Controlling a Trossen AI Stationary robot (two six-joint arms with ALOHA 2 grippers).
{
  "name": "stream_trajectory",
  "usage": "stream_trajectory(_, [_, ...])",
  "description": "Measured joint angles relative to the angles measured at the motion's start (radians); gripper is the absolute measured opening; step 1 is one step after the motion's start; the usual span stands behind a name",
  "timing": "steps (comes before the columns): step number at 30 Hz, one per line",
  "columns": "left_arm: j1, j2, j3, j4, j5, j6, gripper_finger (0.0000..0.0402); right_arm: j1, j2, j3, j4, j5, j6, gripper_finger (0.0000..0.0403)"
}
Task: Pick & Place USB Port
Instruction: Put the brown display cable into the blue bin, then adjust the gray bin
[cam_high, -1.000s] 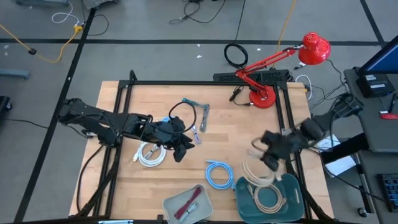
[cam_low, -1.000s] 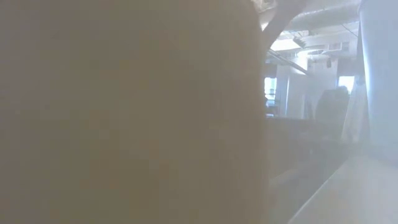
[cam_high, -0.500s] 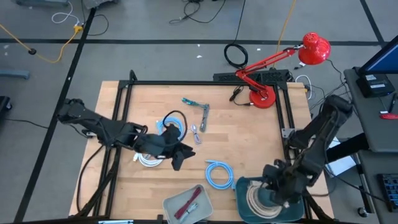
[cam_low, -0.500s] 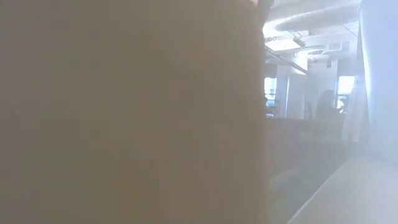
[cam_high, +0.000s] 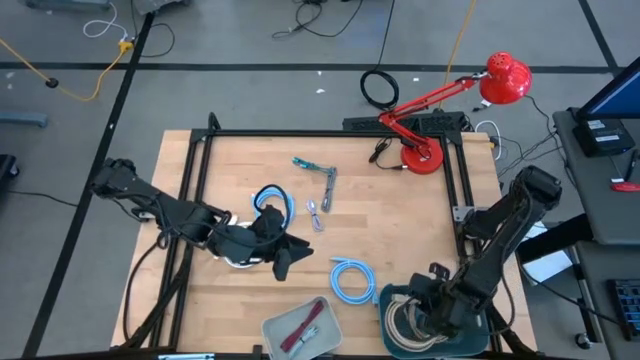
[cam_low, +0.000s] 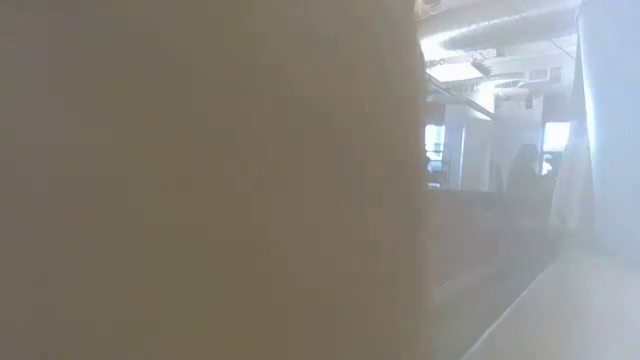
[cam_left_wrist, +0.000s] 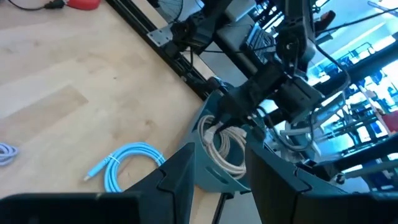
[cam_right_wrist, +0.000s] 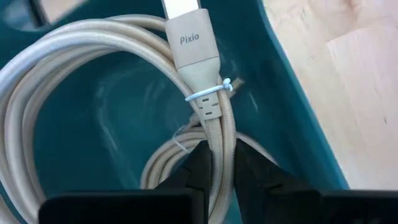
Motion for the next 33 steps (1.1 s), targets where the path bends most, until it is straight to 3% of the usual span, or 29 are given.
stream_trajectory(7, [0.001, 0.0, 0.0, 0.0, -0.007, -0.003, 0.014, -0.013, 0.023, 0.0, 0.042, -0.044, -0.068, 0.0096])
stream_trajectory(18, [0.033, 0.0, 0.0, -0.017, -0.018, 0.0, 0.014, -0.041, -0.1, 0.0, 0.121, 0.13, -0.089, 0.0152])
stream_trajectory(22, [0.067, 0.0, 0.0, -0.021, -0.036, -0.003, 0.014, -0.075, -0.196, 0.0, 0.249, 0.217, -0.177, 0.0161])
stream_trajectory(28, [0.174, 0.0, 0.0, -0.11, -0.017, -0.053, 0.014, -0.151, -0.333, 0.0, 0.511, 0.323, -0.403, 0.0164])
stream_trajectory(33, [0.359, 0.0, 0.0, -0.326, 0.121, -0.119, 0.014, -0.238, -0.414, 0.0, 0.659, 0.347, -0.589, 0.0164])
